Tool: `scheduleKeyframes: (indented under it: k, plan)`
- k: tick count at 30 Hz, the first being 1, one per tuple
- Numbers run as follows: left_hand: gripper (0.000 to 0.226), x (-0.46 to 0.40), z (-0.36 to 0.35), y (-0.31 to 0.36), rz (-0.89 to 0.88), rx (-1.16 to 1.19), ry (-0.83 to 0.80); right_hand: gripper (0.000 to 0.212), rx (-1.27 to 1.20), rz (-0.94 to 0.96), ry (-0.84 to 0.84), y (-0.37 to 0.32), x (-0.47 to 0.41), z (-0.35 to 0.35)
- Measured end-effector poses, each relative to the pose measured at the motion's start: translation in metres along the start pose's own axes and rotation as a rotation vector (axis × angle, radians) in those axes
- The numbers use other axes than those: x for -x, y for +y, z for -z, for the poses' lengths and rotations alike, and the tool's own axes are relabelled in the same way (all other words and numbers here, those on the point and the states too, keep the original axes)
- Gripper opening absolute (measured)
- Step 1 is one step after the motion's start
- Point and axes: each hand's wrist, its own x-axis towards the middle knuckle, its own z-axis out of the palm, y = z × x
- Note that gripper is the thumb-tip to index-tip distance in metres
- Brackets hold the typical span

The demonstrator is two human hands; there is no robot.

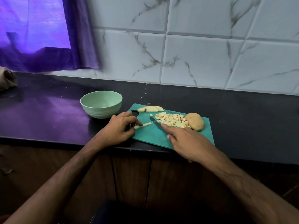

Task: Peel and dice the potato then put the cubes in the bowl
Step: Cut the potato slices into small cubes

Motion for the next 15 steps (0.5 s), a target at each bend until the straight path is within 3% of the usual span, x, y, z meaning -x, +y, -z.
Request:
scheduleKeyframes:
  k: [15]
  plan:
    - [0.033,0.001,-0.001,0.0,-0.009,-0.026,0.009,0.05,-0.022,0.011,-0.024,-0.005,0.006,0.005]
